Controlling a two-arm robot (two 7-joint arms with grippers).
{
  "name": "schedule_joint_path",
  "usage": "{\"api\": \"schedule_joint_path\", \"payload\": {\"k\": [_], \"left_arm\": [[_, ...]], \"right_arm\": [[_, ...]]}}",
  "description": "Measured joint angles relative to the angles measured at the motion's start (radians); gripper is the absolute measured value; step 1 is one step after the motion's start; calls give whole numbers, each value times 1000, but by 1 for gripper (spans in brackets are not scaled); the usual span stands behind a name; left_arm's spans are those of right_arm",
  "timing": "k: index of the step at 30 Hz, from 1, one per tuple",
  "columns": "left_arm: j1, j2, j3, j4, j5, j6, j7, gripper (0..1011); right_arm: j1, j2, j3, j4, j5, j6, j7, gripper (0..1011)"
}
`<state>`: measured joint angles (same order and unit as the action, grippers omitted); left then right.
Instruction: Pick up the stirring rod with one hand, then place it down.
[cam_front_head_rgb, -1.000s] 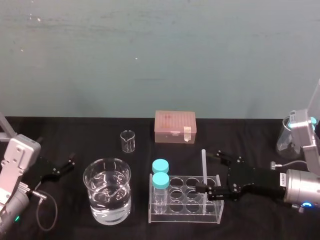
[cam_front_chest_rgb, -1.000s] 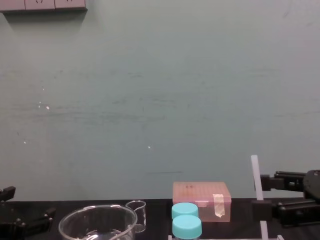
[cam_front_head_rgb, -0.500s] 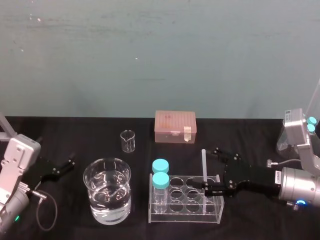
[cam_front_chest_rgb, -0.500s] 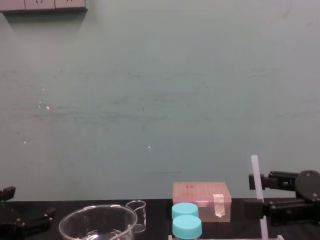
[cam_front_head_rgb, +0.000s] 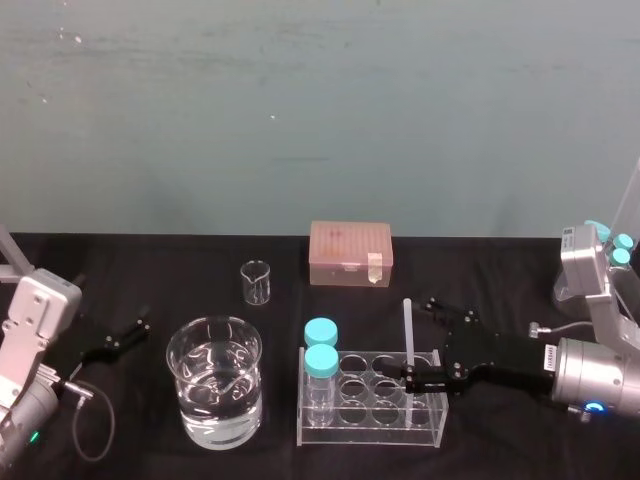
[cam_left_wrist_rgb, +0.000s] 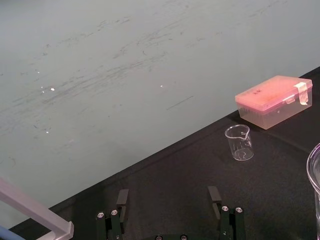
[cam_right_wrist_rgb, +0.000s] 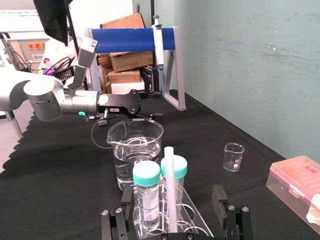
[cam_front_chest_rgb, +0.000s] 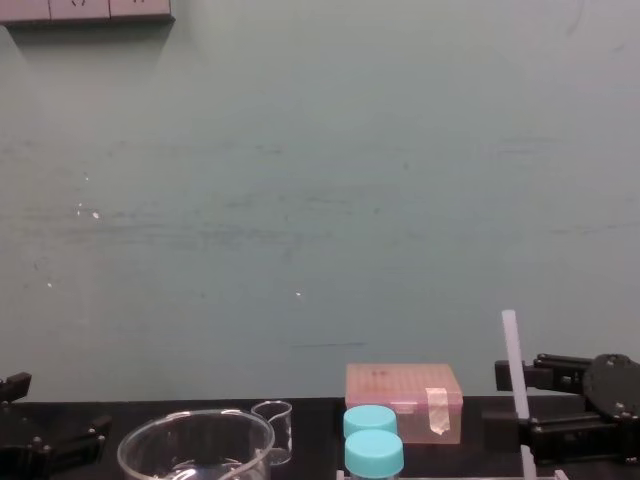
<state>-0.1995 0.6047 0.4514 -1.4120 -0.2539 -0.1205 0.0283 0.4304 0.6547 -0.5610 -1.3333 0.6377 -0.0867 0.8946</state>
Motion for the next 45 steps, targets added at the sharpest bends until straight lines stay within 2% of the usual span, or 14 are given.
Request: {"api": "schedule_joint_path", "payload": {"k": [19,22,31,32,34,35,37,45], "left_arm": [[0,0,0,0,0,0,0,1005],[0,0,0,0,0,0,0,1005],[0,0,0,0,0,0,0,1005],[0,0,0,0,0,0,0,1005],[0,0,0,0,0,0,0,1005],[0,0,0,0,0,0,0,1005],[0,0,0,0,0,0,0,1005],[0,0,0,0,0,0,0,1005]], "right_arm": [[-1,-1,1,0,0,-1,2,1003],[-1,-1,1,0,1,-1,2,965],[-1,0,1,0,1,0,3,752],[-1,0,1,-1,1,0,3,696],[-1,0,1,-1,1,0,3,657],[-1,0,1,-1,1,0,2,596],[-1,0,1,-1,1,0,3,556],[-1,0,1,-1,1,0,2,274]]}}
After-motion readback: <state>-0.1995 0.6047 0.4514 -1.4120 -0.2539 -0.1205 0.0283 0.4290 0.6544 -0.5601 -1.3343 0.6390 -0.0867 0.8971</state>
